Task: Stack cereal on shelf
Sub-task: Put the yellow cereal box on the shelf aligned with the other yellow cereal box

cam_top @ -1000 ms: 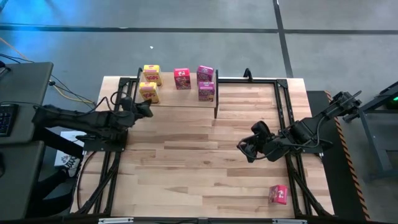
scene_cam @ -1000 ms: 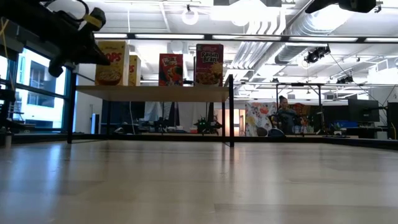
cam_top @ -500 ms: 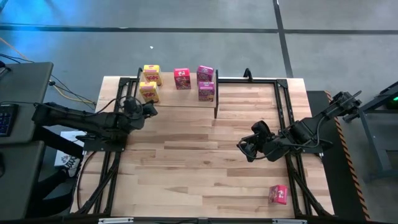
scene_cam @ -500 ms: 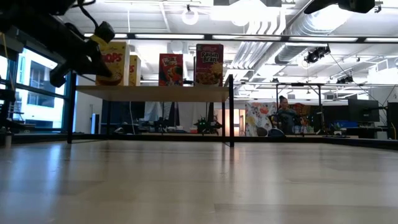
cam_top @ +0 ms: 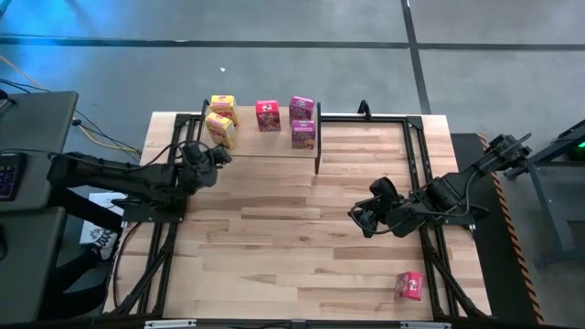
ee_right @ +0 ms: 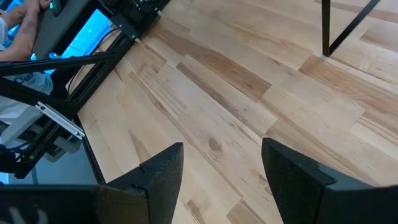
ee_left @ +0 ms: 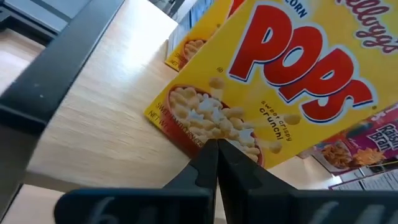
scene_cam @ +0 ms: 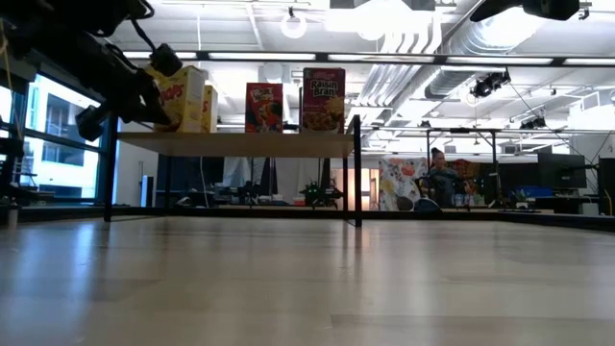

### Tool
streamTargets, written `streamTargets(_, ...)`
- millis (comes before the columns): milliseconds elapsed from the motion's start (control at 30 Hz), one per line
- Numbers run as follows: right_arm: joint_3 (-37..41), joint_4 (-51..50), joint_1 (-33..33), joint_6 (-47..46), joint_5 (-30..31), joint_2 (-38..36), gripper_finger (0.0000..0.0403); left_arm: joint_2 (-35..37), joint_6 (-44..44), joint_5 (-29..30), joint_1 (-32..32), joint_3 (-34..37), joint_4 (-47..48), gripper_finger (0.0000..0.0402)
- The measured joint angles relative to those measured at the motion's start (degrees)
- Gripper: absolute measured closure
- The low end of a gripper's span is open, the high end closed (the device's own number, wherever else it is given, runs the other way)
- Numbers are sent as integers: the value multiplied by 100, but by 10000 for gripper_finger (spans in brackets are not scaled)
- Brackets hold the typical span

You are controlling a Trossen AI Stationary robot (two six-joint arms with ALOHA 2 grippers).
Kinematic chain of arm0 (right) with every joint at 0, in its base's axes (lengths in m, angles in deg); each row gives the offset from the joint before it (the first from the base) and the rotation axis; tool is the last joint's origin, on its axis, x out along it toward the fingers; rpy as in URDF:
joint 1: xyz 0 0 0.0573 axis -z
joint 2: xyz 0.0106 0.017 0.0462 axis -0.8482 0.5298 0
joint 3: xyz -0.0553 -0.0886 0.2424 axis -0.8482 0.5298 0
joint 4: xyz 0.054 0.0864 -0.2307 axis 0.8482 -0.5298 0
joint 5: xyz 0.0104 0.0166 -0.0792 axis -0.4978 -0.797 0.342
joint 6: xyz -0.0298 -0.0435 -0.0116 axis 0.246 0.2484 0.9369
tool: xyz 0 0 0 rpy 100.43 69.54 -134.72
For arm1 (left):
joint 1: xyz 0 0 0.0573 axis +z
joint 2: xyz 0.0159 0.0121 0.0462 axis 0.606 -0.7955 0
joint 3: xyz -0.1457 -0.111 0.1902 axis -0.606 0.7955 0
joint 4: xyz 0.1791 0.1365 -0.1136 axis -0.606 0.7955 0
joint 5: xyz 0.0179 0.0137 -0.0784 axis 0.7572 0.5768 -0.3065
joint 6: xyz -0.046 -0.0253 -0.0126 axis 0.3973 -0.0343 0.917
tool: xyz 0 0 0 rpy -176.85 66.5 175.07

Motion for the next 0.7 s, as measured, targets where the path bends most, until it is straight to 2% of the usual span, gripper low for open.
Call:
streamTargets(300,0,-1,0,-2,1,0,190,0,-846,-524,35,0,-755,401)
streamTargets(500,0,0,-1,-3,46,0,190,0,-874,-366,74,0,-845,401)
streamTargets(700,0,0,-2,-4,54,0,190,0,-981,-661,140,0,-941,402)
